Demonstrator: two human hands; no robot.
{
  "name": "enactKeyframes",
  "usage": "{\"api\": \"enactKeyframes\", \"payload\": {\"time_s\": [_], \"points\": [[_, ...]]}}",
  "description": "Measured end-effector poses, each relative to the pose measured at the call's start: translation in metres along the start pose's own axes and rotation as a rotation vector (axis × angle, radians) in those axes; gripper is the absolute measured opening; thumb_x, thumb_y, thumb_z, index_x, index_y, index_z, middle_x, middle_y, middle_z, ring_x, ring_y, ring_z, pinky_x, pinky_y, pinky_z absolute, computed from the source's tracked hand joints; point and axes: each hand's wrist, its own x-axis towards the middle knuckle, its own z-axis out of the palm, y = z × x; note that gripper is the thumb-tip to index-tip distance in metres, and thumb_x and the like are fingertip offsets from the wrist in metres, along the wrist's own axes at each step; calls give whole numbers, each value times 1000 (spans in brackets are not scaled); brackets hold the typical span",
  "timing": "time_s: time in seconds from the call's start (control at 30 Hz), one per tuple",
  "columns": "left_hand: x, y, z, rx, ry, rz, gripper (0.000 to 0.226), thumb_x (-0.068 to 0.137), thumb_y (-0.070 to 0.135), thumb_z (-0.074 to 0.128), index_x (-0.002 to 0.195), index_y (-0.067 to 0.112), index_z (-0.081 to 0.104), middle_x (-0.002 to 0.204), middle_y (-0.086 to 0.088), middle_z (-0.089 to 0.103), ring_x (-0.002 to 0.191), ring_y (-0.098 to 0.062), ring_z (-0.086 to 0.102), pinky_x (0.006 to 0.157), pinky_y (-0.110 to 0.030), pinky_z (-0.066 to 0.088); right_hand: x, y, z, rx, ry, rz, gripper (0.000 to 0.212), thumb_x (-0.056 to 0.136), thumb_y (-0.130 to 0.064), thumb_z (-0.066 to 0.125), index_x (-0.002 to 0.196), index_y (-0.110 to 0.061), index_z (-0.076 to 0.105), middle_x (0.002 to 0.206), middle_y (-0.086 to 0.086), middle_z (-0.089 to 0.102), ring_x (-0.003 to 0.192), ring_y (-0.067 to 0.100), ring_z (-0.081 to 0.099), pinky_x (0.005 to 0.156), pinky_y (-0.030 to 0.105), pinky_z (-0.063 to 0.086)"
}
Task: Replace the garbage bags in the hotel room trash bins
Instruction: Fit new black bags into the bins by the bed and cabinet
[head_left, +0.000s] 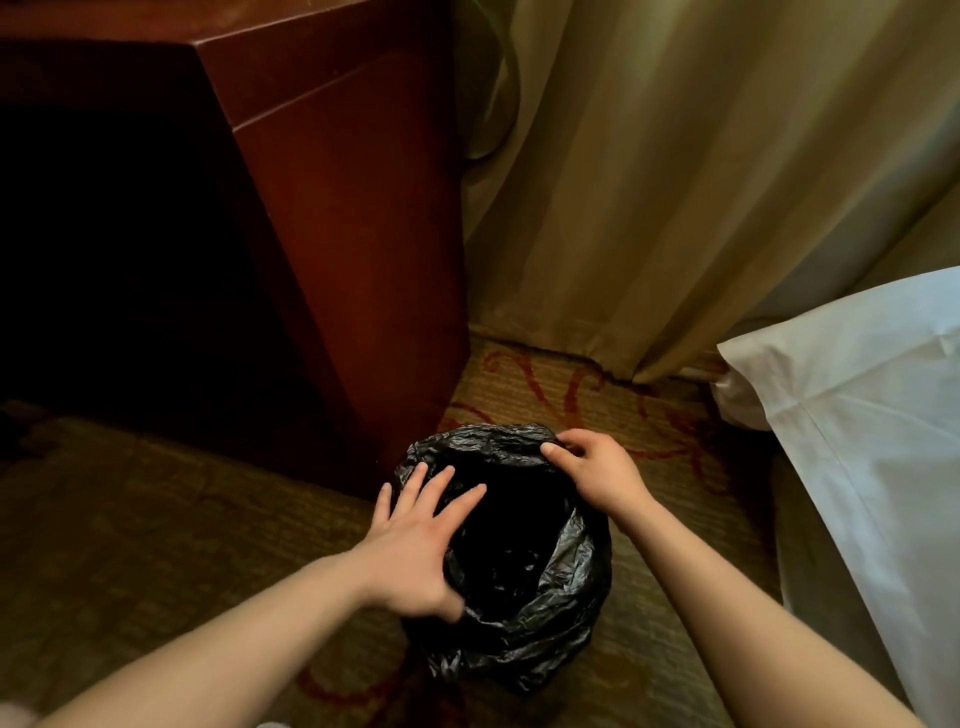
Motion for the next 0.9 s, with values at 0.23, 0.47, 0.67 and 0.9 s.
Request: {"api": "enactKeyframes", "payload": {"time_s": [0.23,0.47,0.67,0.9], "points": [[22,11,24,-136,439,-198,90,90,67,44,158,26,1,166,1,-10,152,-18,-16,123,-39,3,35,-20,11,89,27,86,42,89,-47,64,62,-15,60,62,-2,61,69,19,62,62,32,40],[33,4,32,-144,477,-260,87,90,70,35,157,26,1,167,-1,-2,153,-20,1,121,-43,19,46,14,19,54,-217,340,40,98,-9,51,59,-11,43,57,-2,45,68,22,54,61,30,32],[25,3,31,-128,482,-204,83,90,72,27,157,30,5,167,-2,-6,153,-20,-8,122,-45,8,-29,53,0,742,-67,376,38,99,-53,47,114,-25,67,105,6,68,78,21,65,69,35,50],[15,9,44,-26,460,-160,92,78,86,11,156,38,2,166,-1,-12,150,-20,-22,122,-47,-5,-122,72,-14,265,-341,-213,116,56,-56,90,149,-59,20,159,-24,15,148,-3,14,119,31,23]]}}
